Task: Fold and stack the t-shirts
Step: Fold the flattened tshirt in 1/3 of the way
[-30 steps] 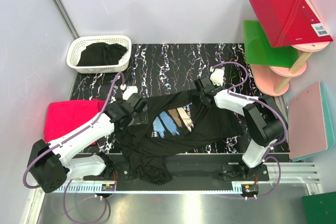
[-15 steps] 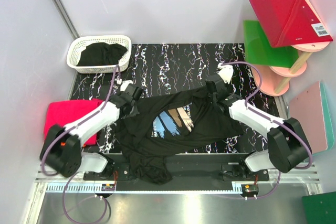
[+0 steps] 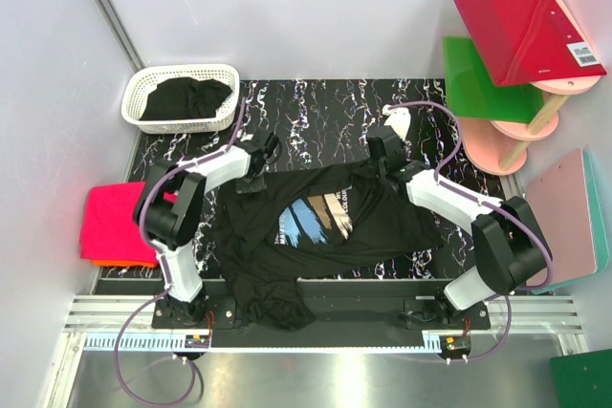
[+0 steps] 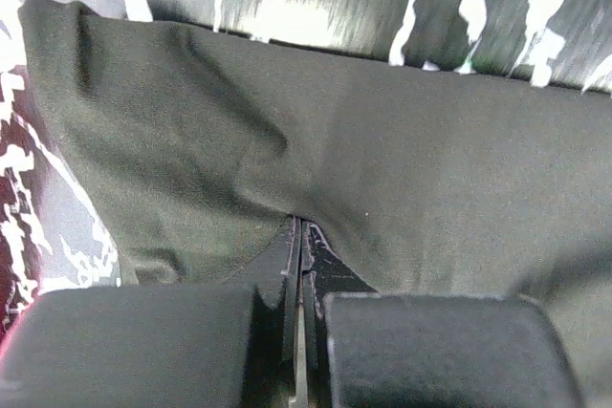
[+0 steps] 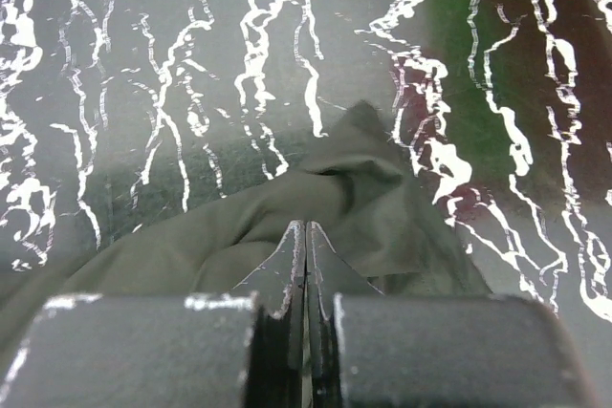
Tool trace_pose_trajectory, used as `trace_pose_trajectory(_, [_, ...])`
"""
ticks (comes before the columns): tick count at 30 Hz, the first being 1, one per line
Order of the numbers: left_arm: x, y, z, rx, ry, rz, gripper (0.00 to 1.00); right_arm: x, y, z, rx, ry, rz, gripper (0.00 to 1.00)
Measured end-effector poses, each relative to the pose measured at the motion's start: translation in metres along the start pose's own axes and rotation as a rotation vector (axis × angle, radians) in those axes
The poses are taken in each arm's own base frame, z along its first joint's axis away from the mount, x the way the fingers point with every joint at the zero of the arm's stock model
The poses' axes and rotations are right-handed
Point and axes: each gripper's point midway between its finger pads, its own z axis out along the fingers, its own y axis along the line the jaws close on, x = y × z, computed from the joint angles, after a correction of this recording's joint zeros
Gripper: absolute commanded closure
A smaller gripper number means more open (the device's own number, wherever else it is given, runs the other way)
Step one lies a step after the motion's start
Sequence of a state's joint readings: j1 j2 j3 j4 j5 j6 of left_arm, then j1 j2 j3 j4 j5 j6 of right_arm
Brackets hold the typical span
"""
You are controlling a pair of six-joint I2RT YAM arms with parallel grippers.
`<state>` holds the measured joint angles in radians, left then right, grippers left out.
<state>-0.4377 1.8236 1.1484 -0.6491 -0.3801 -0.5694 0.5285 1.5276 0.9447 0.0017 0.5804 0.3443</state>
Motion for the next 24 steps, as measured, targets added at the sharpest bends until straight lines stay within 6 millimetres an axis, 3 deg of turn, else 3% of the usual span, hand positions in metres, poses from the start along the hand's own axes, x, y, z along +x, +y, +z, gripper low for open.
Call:
trace_pose_trajectory(1, [-0.006,-0.002,0.002,-0.009,0.0,0.0,1.0,0.0,0.001,0.0,-0.004,0.002,-0.001,0.9])
trace_pose_trajectory(3, [-0.018,-0.005,0.006,-0.021,-0.008,-0.003,1.0,0.001,0.004,0.0,-0.023,0.008,0.0,0.62])
trace_pose_trajectory(4, [-0.024,-0.006,0.009,-0.028,-0.009,-0.002,1.0,0.003,0.008,-0.001,-0.05,0.02,-0.007,0.55])
trace_pose_trajectory(6, [-0.036,-0.006,0.014,-0.045,-0.01,-0.005,1.0,0.007,0.017,-0.003,-0.103,0.042,-0.011,0.26])
trace_pose_trajectory(8, [-0.045,-0.004,0.018,-0.061,-0.009,-0.013,1.0,0.012,0.029,-0.006,-0.17,0.07,-0.013,0.12])
trace_pose_trajectory(11, [-0.062,0.004,0.027,-0.083,-0.014,-0.037,1.0,0.025,0.052,-0.013,-0.308,0.136,-0.015,0.02])
trace_pose_trajectory(16, [-0.077,0.027,0.037,-0.12,-0.007,-0.082,0.97,0.05,0.097,-0.034,-0.569,0.275,0.038,0.07])
trace_pose_trajectory(17, [-0.078,0.03,0.038,-0.123,-0.005,-0.086,0.83,0.053,0.105,-0.039,-0.616,0.294,0.055,0.09])
trace_pose_trajectory(18, [-0.078,0.033,0.038,-0.127,0.0,-0.09,0.48,0.056,0.113,-0.043,-0.663,0.311,0.076,0.1])
trace_pose_trajectory(20, [-0.078,0.036,0.037,-0.125,0.001,-0.08,0.08,0.062,0.125,-0.052,-0.739,0.348,0.109,0.1])
trace_pose_trajectory(21, [-0.079,0.039,0.032,-0.128,-0.008,-0.074,0.01,0.066,0.132,-0.056,-0.777,0.365,0.125,0.11])
trace_pose_trajectory(24, [-0.077,0.04,0.009,-0.085,-0.05,-0.082,0.01,0.083,0.152,-0.072,-0.878,0.426,0.146,0.13])
